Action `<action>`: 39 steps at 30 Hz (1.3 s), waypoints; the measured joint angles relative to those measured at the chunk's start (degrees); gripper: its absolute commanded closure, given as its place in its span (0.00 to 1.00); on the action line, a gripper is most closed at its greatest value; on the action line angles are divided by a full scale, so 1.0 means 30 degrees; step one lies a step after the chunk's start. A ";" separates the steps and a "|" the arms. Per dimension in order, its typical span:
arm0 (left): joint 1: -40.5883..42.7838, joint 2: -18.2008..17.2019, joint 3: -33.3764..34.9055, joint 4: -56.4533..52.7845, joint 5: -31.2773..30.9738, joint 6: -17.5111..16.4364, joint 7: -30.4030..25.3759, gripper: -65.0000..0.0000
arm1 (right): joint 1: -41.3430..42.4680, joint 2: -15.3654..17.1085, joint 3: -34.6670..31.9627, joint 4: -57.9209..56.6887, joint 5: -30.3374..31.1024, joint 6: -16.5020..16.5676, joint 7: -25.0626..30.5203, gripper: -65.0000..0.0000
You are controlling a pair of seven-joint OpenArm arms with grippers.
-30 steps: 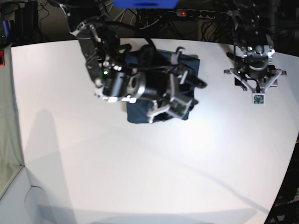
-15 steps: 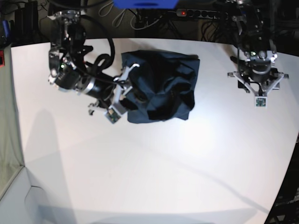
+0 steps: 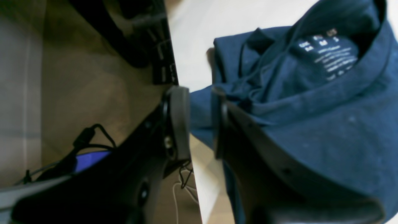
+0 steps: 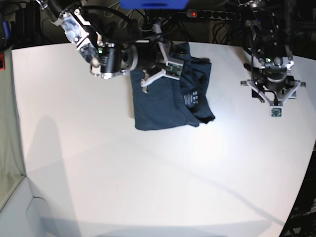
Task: Layout the t-shirt on the table in an organized manner, then fold the t-shirt properly
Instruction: 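Press and tuck the folded bundle edges with the right gripper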
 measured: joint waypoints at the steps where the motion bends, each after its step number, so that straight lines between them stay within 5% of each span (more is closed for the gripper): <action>1: 0.0007 -0.0007 0.0007 0.0022 -0.0007 0.0000 -0.0015 0.48 | 0.0029 0.0124 0.0015 0.0109 0.0007 0.0007 -0.0015 0.84; 6: 0.0007 -0.0022 -0.0029 0.0066 0.0007 0.0000 0.0007 0.48 | 0.0073 -0.0102 0.2739 0.0124 0.0029 0.0000 -0.0029 0.83; 12: 0.0160 0.0036 -0.0029 0.0080 0.0015 -0.0007 0.0015 0.48 | 0.0561 -0.2295 0.6054 -0.0350 -0.0015 0.0000 -0.0233 0.83; 22: 0.1770 -0.0080 -0.0073 0.0109 0.0022 -0.0044 -0.0087 0.48 | 0.5202 -0.5173 0.2747 -0.9202 -0.0226 0.0007 0.0525 0.83; 39: 0.2521 -0.0022 -0.2084 0.0109 -0.0007 -0.0058 -0.0066 0.48 | 1.0346 -0.6521 0.2514 -2.1405 -0.0073 -0.0066 0.9726 0.83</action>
